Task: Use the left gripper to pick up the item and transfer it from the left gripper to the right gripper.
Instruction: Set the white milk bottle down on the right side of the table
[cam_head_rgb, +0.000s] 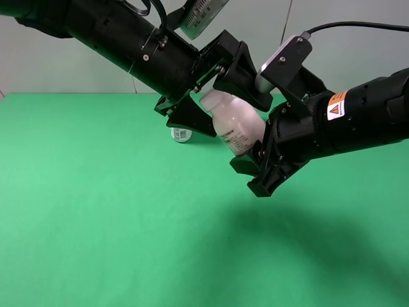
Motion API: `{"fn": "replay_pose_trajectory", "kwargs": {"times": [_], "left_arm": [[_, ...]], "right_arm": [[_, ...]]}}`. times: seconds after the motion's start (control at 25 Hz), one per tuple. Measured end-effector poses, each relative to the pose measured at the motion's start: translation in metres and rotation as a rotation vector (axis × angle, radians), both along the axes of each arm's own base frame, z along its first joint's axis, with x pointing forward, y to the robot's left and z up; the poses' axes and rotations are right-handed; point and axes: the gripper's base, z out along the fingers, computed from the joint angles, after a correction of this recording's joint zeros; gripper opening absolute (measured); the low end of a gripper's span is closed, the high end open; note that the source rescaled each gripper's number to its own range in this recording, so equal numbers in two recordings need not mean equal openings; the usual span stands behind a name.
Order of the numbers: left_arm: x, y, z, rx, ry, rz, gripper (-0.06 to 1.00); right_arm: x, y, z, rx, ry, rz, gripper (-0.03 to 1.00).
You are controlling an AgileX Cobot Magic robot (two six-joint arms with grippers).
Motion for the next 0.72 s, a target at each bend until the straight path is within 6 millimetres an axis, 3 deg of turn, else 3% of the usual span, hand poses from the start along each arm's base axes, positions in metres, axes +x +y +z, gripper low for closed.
{"fn": "replay_pose_trajectory", "kwargs": {"times": [0.44, 0.72], "left_arm": [[-0.002, 0.002, 0.001, 0.014, -0.003, -0.024, 0.99], [-0.011, 0.015, 0.018, 0.054, -0.055, -0.047, 0.99]], "right_arm": [[0.0, 0.0, 0.0, -0.001, -0.001, 0.002, 0.07], [0.0, 0.0, 0.0, 0.003, -0.006, 0.0, 0.07]]}}
